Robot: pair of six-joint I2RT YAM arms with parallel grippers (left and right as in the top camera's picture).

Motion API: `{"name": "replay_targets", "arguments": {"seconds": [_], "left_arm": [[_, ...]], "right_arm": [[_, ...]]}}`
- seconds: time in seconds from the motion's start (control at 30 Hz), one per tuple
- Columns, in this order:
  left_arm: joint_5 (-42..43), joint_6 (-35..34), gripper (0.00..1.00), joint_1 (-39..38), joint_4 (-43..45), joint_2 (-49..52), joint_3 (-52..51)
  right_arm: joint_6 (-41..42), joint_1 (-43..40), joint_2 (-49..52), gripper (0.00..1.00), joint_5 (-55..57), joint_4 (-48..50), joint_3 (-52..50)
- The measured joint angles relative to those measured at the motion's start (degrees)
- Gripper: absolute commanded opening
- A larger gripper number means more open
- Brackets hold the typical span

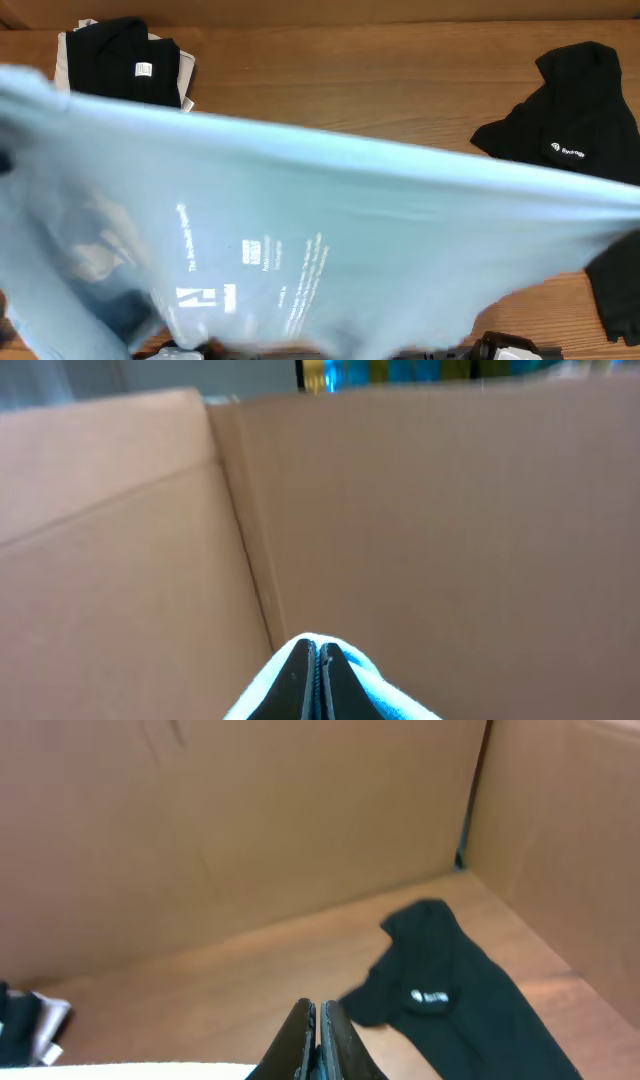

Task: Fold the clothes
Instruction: 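Lift the T-shirt with both grippers and lay it flat, stretched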

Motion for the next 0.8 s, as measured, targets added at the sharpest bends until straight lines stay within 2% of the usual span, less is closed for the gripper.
{"name": "replay_targets", "arguments": {"seconds": [0.17,0.4,0.57,0.8], "left_arm": [[1.75,0.04,0.04,0.0,0.92,7.26,-5.03],[8.09,0.2,0.04,0.0,1.92,24.55,-6.84],[12.74,1.25,0.04,0.0,5.7,36.28,-6.95],[17.9,1.73,0.04,0.0,15.5,51.12,-6.95]], "right_arm": [[-1.05,0.0,6.12,0.04,0.5,0.63,-4.96],[-2.54,0.0,20.02,0.04,0.87,4.92,-12.79],[-3.85,0.02,31.71,0.04,0.72,14.05,-17.55],[-4.68,-0.02,49.2,0.04,0.63,30.14,-18.27]]}}
